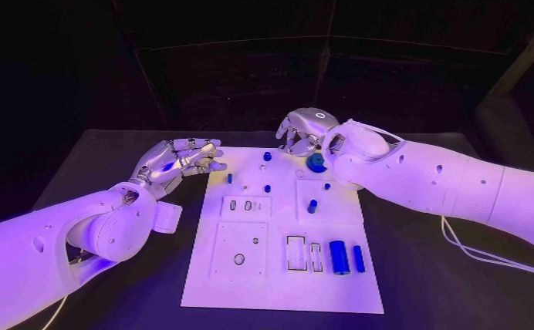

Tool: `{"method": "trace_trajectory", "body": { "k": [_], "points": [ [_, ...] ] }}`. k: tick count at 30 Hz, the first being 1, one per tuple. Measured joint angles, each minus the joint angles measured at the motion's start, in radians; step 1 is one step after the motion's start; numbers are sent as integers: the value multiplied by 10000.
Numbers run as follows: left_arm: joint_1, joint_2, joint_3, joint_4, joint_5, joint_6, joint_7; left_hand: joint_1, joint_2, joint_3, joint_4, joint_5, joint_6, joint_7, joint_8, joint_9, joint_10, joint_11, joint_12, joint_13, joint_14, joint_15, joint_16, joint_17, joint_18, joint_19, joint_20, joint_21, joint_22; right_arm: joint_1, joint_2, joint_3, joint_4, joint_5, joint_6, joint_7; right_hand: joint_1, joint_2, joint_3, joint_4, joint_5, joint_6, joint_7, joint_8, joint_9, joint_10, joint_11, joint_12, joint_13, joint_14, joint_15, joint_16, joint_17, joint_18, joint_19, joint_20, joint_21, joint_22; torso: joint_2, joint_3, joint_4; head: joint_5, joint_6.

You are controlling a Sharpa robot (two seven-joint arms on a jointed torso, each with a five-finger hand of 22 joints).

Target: Assemble the parts on the task board

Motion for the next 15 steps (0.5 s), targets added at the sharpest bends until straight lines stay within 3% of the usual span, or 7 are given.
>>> {"method": "trace_trajectory", "body": {
  "k": [1,3,5,6,7,10,15],
  "points": [
    [5,-2,-1,-30,0,0,0,0,0,0,0,0,0,0,0,0,0,0,0,0,0,0,0,4,-1,0,0,0,0,5,-234,63,203,167,-20,-76,-77,-77,-335,142,107,-36,-59,24,0,336,-86,1190,1146,-3,-60,160,248,-148,150,-66,182,282,-5,2,-21,-1,11],
    [10,0,-1,-78,0,0,-1,0,0,0,0,0,0,0,0,0,0,0,0,0,0,0,0,5,-1,0,0,0,0,8,-583,128,444,459,-3,-213,-90,-90,-961,431,306,-124,-146,81,0,529,-138,4527,4602,4,-68,571,920,-153,403,-136,518,797,-22,13,-71,-6,31],
    [10,4,-1,-109,0,0,-1,0,0,0,0,0,0,0,0,0,0,0,0,0,0,0,0,4,-1,0,0,0,0,8,-855,162,578,707,62,-347,121,120,-1874,869,666,-264,-168,302,27,352,-162,7284,7550,4,-67,963,1533,-312,544,-135,792,1192,-38,20,-106,-8,37],
    [10,13,-1,-127,0,0,-1,0,0,0,0,0,0,0,0,0,0,0,0,0,0,0,0,4,-1,0,0,0,0,8,-1002,178,632,848,123,-430,287,283,-2472,1120,788,-352,-136,445,42,119,-105,8711,8970,4,-67,1161,1796,-312,612,-137,927,1390,-47,24,-129,0,51],
    [10,24,-1,-144,0,0,-1,0,0,0,0,0,0,0,0,0,0,0,0,0,0,0,0,4,0,0,0,0,0,8,-1130,189,669,981,195,-515,439,296,-2865,1289,788,-423,-66,555,42,67,-53,9528,9836,4,-67,1318,1909,-310,666,-78,1046,1585,-60,29,-154,18,71],
    [11,79,-1,-186,0,2,-1,0,0,0,0,0,0,0,0,0,0,0,0,0,0,0,0,4,-1,0,0,0,0,7,-1429,213,739,1357,498,-795,663,388,-3398,1608,788,-616,11,728,42,112,-10,10419,10856,-12,-31,1598,1981,-310,716,-27,1255,1923,-83,39,-204,39,97],
    [11,126,-4,-221,0,18,-1,0,0,0,0,0,0,0,0,0,0,0,0,0,0,0,0,4,0,0,0,0,0,2,-1494,219,698,1614,932,-1113,895,514,-3722,1854,788,-773,69,844,15,336,92,10981,11091,4,13,1796,1982,-310,769,27,1402,2162,-107,63,-285,75,68]
  ]
}}
